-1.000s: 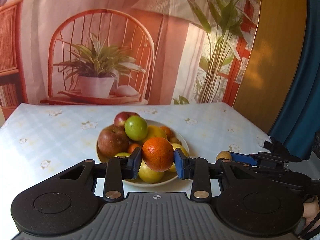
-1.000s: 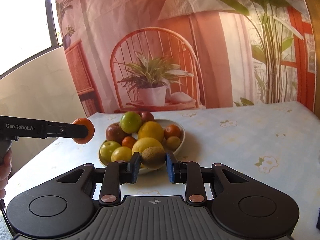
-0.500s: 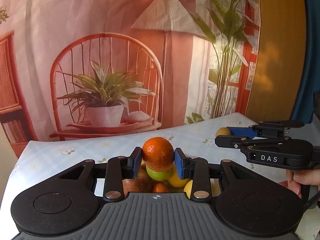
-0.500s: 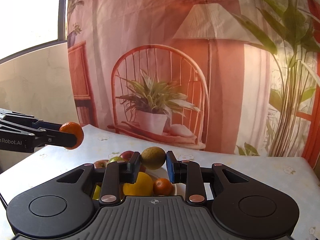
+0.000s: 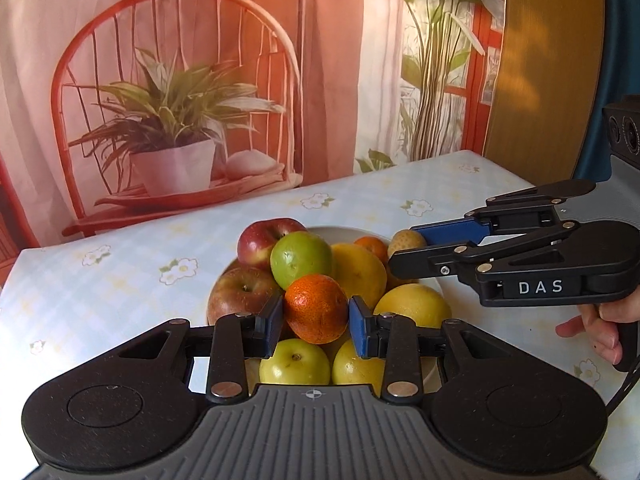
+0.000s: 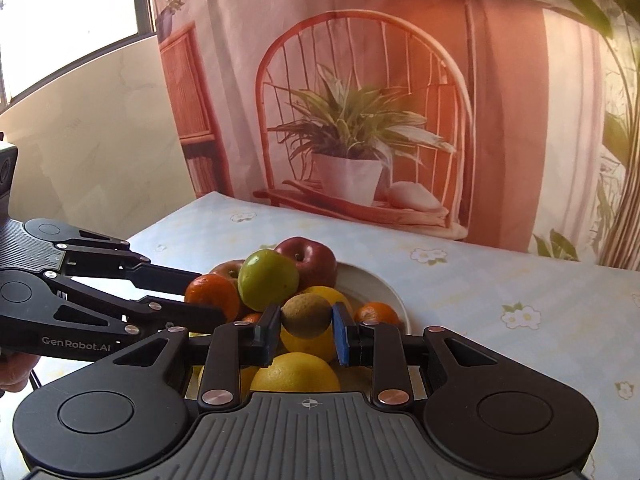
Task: Organize fruits
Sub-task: 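Lower the kiwi and tangerine onto the plate and open both grippers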
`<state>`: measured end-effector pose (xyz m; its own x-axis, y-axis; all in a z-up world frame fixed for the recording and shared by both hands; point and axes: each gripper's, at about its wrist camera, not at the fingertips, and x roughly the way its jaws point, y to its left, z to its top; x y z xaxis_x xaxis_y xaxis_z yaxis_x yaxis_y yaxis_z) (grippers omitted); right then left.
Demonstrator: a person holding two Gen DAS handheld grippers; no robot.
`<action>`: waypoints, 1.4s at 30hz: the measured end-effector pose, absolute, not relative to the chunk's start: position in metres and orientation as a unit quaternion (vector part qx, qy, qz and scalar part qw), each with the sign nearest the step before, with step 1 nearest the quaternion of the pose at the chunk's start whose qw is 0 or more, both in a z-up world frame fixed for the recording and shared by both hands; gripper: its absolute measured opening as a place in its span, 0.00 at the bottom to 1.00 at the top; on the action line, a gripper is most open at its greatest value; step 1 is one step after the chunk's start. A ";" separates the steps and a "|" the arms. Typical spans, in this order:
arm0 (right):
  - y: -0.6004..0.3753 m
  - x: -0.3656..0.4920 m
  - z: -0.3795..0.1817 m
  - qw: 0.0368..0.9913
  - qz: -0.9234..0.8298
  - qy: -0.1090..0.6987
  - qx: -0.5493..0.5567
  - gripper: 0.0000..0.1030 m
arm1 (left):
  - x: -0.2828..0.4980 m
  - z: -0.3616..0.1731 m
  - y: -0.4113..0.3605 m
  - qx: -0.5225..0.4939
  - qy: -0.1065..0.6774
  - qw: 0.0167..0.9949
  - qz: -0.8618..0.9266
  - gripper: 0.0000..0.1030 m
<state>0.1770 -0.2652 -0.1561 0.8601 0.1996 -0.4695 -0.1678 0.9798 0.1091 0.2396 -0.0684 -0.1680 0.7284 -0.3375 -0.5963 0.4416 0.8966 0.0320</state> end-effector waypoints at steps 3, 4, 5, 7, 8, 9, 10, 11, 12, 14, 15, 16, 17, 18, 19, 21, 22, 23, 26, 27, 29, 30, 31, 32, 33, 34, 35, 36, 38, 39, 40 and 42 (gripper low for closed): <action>-0.262 0.180 -0.157 0.962 0.101 0.252 0.033 0.25 | 0.242 -0.170 -0.069 0.085 0.307 0.923 -0.215 0.36; -0.261 0.180 -0.158 0.961 0.103 0.255 0.031 0.25 | 0.242 -0.171 -0.069 0.084 0.310 0.922 -0.216 0.36; -0.260 0.181 -0.159 0.960 0.104 0.257 0.029 0.25 | 0.243 -0.172 -0.069 0.083 0.312 0.921 -0.216 0.36; -0.259 0.182 -0.160 0.959 0.104 0.262 0.027 0.25 | 0.244 -0.174 -0.069 0.081 0.315 0.921 -0.215 0.36; -0.258 0.183 -0.160 0.959 0.104 0.264 0.026 0.25 | 0.245 -0.174 -0.068 0.079 0.317 0.920 -0.214 0.36; -0.258 0.183 -0.161 0.958 0.103 0.265 0.026 0.25 | 0.246 -0.175 -0.068 0.077 0.320 0.920 -0.213 0.36; -0.258 0.184 -0.161 0.958 0.102 0.266 0.027 0.25 | 0.247 -0.176 -0.067 0.075 0.322 0.920 -0.213 0.36; -0.259 0.185 -0.162 0.958 0.101 0.268 0.028 0.25 | 0.246 -0.177 -0.066 0.072 0.321 0.920 -0.213 0.36; -0.259 0.185 -0.162 0.957 0.100 0.270 0.028 0.25 | 0.247 -0.177 -0.066 0.070 0.321 0.920 -0.214 0.36; -0.259 0.186 -0.163 0.957 0.098 0.273 0.027 0.25 | 0.247 -0.177 -0.066 0.069 0.323 0.920 -0.214 0.36; -0.259 0.187 -0.163 0.956 0.097 0.275 0.027 0.25 | 0.247 -0.177 -0.066 0.069 0.323 0.919 -0.213 0.36; -0.259 0.187 -0.163 0.956 0.096 0.275 0.028 0.25 | 0.248 -0.178 -0.066 0.069 0.323 0.919 -0.213 0.37; -0.260 0.187 -0.164 0.956 0.095 0.276 0.029 0.25 | 0.248 -0.178 -0.066 0.068 0.323 0.919 -0.213 0.37; -0.261 0.187 -0.164 0.956 0.095 0.276 0.030 0.25 | 0.248 -0.178 -0.066 0.068 0.323 0.920 -0.213 0.37; -0.261 0.187 -0.165 0.956 0.095 0.277 0.031 0.26 | 0.248 -0.178 -0.066 0.068 0.323 0.920 -0.213 0.37; -0.261 0.187 -0.166 0.956 0.094 0.277 0.032 0.26 | 0.248 -0.178 -0.067 0.069 0.321 0.921 -0.211 0.37; -0.262 0.187 -0.166 0.956 0.094 0.277 0.033 0.26 | 0.248 -0.179 -0.067 0.070 0.320 0.921 -0.211 0.37; -0.261 0.187 -0.166 0.956 0.093 0.277 0.033 0.26 | 0.248 -0.179 -0.067 0.070 0.320 0.921 -0.211 0.37; -0.261 0.186 -0.166 0.956 0.094 0.277 0.032 0.26 | 0.248 -0.179 -0.067 0.070 0.320 0.921 -0.211 0.37; -0.261 0.186 -0.165 0.956 0.093 0.276 0.032 0.26 | 0.248 -0.179 -0.067 0.070 0.319 0.921 -0.211 0.37; -0.261 0.186 -0.165 0.956 0.093 0.276 0.032 0.26 | 0.247 -0.179 -0.066 0.069 0.319 0.922 -0.210 0.37; -0.261 0.185 -0.166 0.956 0.094 0.276 0.031 0.26 | 0.246 -0.178 -0.066 0.068 0.318 0.922 -0.209 0.37; -0.260 0.185 -0.166 0.956 0.094 0.276 0.031 0.26 | 0.245 -0.178 -0.065 0.067 0.317 0.923 -0.208 0.37; -0.260 0.184 -0.166 0.956 0.095 0.276 0.030 0.26 | 0.244 -0.178 -0.065 0.066 0.316 0.923 -0.208 0.37; -0.259 0.184 -0.165 0.956 0.096 0.276 0.030 0.27 | 0.243 -0.178 -0.064 0.065 0.316 0.924 -0.207 0.37; -0.258 0.183 -0.165 0.956 0.097 0.276 0.029 0.27 | 0.242 -0.178 -0.064 0.065 0.316 0.924 -0.207 0.37; -0.257 0.182 -0.165 0.956 0.098 0.277 0.028 0.27 | 0.242 -0.178 -0.064 0.065 0.315 0.924 -0.207 0.37; -0.257 0.182 -0.164 0.956 0.099 0.277 0.027 0.27 | 0.242 -0.178 -0.064 0.065 0.315 0.924 -0.207 0.37; -0.255 0.181 -0.164 0.955 0.101 0.276 0.026 0.27 | 0.242 -0.178 -0.063 0.064 0.314 0.925 -0.206 0.37; -0.254 0.181 -0.164 0.955 0.102 0.276 0.024 0.27 | 0.241 -0.177 -0.062 0.063 0.314 0.925 -0.205 0.37; -0.253 0.180 -0.163 0.955 0.103 0.277 0.022 0.27 | 0.241 -0.177 -0.061 0.062 0.314 0.925 -0.205 0.37; -0.249 0.180 -0.162 0.954 0.107 0.278 0.017 0.27 | 0.239 -0.177 -0.060 0.062 0.313 0.925 -0.205 0.37</action>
<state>0.1801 -0.2494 -0.1625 0.8225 0.2131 -0.5273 -0.1946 0.9766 0.0911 0.2392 -0.0600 -0.1771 0.7197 -0.3410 -0.6048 0.4182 0.9082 -0.0143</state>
